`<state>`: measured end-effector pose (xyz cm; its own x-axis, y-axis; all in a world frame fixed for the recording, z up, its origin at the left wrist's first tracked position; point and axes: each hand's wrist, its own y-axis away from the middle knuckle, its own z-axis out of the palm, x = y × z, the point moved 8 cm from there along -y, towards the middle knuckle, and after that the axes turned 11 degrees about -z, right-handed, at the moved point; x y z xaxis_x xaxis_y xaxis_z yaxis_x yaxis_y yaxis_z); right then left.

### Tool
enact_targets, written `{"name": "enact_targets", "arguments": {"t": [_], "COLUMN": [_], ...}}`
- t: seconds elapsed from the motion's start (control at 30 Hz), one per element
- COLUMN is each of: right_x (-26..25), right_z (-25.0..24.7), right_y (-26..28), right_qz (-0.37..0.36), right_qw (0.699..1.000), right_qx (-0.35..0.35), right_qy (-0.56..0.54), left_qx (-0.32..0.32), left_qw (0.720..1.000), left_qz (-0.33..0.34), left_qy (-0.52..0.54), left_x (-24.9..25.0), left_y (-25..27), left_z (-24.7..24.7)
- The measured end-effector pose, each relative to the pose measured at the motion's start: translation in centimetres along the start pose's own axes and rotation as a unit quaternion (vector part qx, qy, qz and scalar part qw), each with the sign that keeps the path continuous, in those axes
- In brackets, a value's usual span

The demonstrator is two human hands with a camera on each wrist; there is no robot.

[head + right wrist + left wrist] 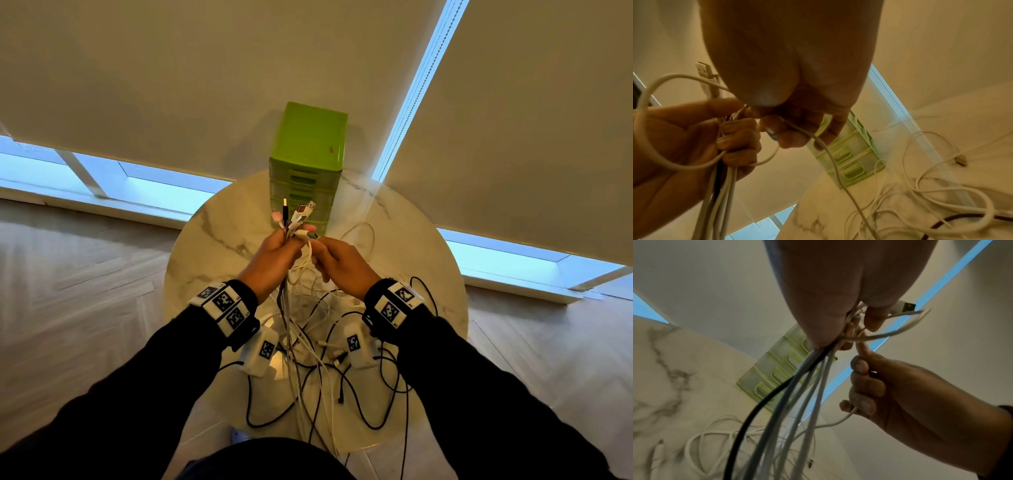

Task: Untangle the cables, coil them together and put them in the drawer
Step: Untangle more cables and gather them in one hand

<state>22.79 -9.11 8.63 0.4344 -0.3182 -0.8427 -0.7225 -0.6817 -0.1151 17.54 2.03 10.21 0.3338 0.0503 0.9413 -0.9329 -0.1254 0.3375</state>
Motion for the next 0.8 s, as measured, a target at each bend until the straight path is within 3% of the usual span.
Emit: {"name": "enact_targets", "arguments": {"t": [0.23,0.4,0.63,0.7,0.8], "right_x": [2.9,7.9,11.7,10.3,6.5], "right_z": [2.6,3.3,-1.0,-2.8,-4.3], "right_y": [1.4,3.7,3.1,1.6,-1.0], "right_qz": [-0.001,0.066,0.148,0.141,0.065], "right_qw": [0.992,0.967,0.956,0.964,0.987], "right_qx": [-0.129,-0.226,-0.128,-0.062,0.030], "right_qy": [0.010,0.102,0.216,0.217,0.141], "left_qx": [0.060,0.095,0.149,0.157,0.134], "left_qw": [0.997,0.987,0.977,0.979,0.987], "left_qz": [0.054,0.100,0.125,0.116,0.089], "left_qy": [0.010,0.087,0.094,0.050,-0.028], "left_x": [1.2,4.2,4.7,4.2,2.9], "left_y": [-0.7,-0.5,0.0,0.3,0.5], "left_z": [-2.3,-5.1,-8.7,-8.8,-7.4]}}
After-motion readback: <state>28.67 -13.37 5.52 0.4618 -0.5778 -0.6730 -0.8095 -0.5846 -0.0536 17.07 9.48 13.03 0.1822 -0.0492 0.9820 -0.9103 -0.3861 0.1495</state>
